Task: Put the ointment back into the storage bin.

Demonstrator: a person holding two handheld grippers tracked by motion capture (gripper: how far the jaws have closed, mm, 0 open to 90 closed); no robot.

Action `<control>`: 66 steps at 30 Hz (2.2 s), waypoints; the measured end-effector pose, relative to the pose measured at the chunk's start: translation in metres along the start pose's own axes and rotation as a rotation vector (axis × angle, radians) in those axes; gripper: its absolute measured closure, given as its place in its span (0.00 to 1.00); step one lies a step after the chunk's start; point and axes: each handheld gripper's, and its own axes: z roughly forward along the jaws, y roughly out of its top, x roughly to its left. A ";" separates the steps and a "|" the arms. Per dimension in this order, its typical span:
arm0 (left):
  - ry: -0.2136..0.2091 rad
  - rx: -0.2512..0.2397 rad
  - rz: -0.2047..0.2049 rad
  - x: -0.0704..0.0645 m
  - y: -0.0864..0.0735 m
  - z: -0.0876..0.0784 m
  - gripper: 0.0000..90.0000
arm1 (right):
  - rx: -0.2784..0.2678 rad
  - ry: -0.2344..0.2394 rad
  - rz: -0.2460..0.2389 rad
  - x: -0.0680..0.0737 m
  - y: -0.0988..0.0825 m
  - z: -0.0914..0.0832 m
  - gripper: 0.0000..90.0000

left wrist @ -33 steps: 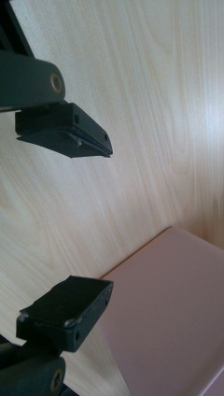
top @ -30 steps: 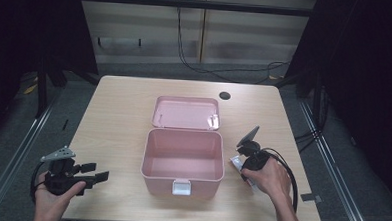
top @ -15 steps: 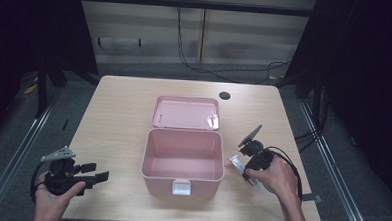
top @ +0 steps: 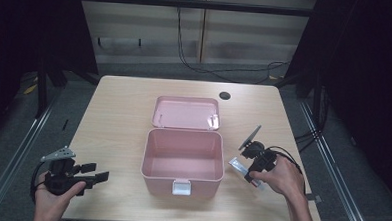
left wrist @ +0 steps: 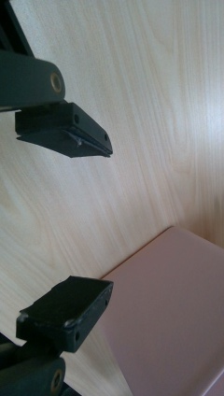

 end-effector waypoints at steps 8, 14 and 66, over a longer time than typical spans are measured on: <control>-0.001 0.004 0.002 0.000 0.000 0.000 0.32 | 0.002 -0.031 -0.098 0.006 -0.002 -0.006 0.79; -0.001 0.004 0.000 0.000 0.000 0.000 0.32 | -0.018 0.004 -0.116 0.002 -0.006 -0.010 0.79; 0.005 0.011 -0.004 0.000 0.000 0.002 0.33 | 0.007 0.001 -0.316 0.003 -0.016 -0.080 0.79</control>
